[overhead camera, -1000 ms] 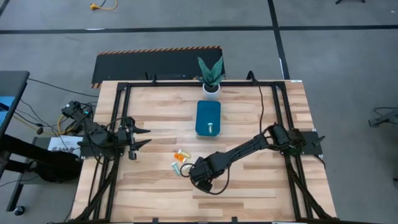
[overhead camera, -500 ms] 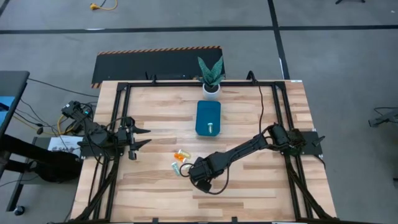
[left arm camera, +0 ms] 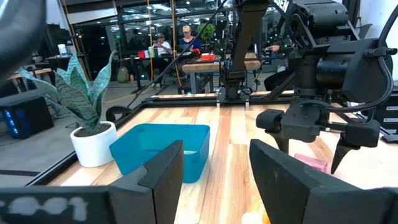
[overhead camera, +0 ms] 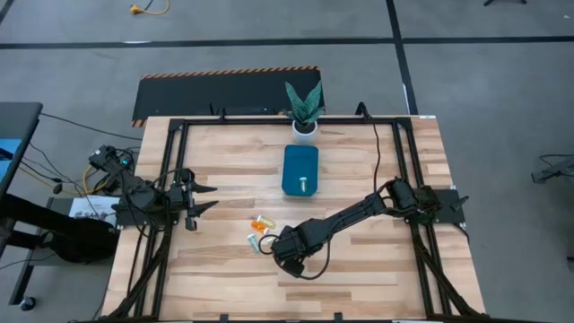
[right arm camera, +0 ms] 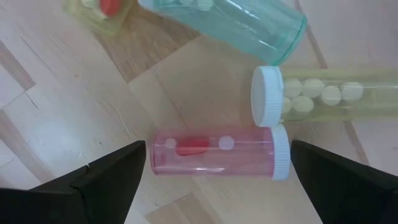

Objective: Pick and place pill bottles into a basket
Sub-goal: Put the pink pill bottle into the bin

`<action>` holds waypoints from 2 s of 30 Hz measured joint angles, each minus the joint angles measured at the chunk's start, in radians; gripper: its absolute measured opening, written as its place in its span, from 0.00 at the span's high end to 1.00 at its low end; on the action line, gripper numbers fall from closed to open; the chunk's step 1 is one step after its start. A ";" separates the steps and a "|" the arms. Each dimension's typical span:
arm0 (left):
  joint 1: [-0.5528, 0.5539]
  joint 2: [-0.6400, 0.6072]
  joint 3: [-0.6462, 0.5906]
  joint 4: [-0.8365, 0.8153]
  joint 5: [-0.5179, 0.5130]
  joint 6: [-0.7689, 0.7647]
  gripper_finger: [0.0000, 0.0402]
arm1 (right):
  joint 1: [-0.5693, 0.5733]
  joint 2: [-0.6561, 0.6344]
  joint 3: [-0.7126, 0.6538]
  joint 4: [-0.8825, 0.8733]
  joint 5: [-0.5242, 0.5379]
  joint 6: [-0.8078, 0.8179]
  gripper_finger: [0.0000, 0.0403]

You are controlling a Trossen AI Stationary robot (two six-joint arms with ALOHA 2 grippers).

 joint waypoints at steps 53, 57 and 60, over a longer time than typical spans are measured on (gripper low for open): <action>0.000 0.000 0.000 0.000 0.000 0.000 0.56 | -0.172 -0.002 0.337 -0.503 0.027 -0.277 0.24; 0.000 0.000 0.000 0.000 0.000 0.000 0.56 | -0.227 -0.002 0.361 -0.533 0.065 -0.400 0.24; 0.000 0.000 0.000 0.000 0.000 0.000 0.56 | -0.277 -0.002 0.365 -0.538 0.081 -0.512 0.24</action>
